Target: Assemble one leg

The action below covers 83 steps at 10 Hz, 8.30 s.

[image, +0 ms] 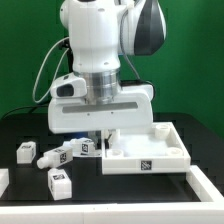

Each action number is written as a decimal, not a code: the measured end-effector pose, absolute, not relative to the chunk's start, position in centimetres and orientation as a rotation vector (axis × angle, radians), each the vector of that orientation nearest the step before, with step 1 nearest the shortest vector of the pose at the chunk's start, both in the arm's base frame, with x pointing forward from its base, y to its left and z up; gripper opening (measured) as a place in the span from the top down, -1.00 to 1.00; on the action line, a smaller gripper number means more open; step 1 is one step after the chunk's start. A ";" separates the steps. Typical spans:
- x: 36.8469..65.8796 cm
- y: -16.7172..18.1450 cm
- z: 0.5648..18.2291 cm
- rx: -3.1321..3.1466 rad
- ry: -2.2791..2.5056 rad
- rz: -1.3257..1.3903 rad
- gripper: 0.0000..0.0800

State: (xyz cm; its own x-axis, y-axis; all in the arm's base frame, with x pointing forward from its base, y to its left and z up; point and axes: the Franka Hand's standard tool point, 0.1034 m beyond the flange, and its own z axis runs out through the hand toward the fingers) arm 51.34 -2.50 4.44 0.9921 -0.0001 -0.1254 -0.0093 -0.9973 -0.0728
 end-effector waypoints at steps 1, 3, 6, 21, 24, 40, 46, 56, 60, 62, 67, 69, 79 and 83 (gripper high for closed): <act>53.5 -2.4 4.0 -3.061 -0.034 0.178 0.86; 55.5 -2.9 3.8 -3.048 -0.124 0.192 0.86; 55.3 -2.8 3.6 -3.047 -0.124 0.199 0.86; 58.9 -2.2 1.2 -3.065 0.114 0.175 0.86; 58.9 -2.2 1.3 -3.096 0.204 0.230 0.85; 55.8 -9.2 5.7 -2.807 -0.202 1.203 -0.62; 57.5 -9.3 2.9 -2.998 -0.304 1.184 -0.62; 56.1 -11.0 1.4 -2.984 -0.209 1.366 -0.62; 55.6 -10.8 1.5 -2.973 -0.178 1.404 -0.62; 55.4 -10.7 1.6 -2.963 -0.165 1.422 -0.62; 53.6 -10.1 3.2 -2.887 -0.040 1.570 -0.62; 54.3 -10.1 2.9 -2.918 -0.063 1.527 -0.62; 53.8 -10.4 2.0 -2.899 -0.063 1.545 -0.62; 53.8 -10.5 2.0 -2.899 -0.064 1.544 0.30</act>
Offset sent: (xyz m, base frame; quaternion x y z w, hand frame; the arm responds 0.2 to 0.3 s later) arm 0.0000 0.0000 0.0000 0.0000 0.0000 0.0000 1.0000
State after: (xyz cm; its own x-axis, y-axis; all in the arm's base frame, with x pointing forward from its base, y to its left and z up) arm 53.77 -10.46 1.97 0.5596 -0.0333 -0.8281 0.1015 -0.9889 0.1084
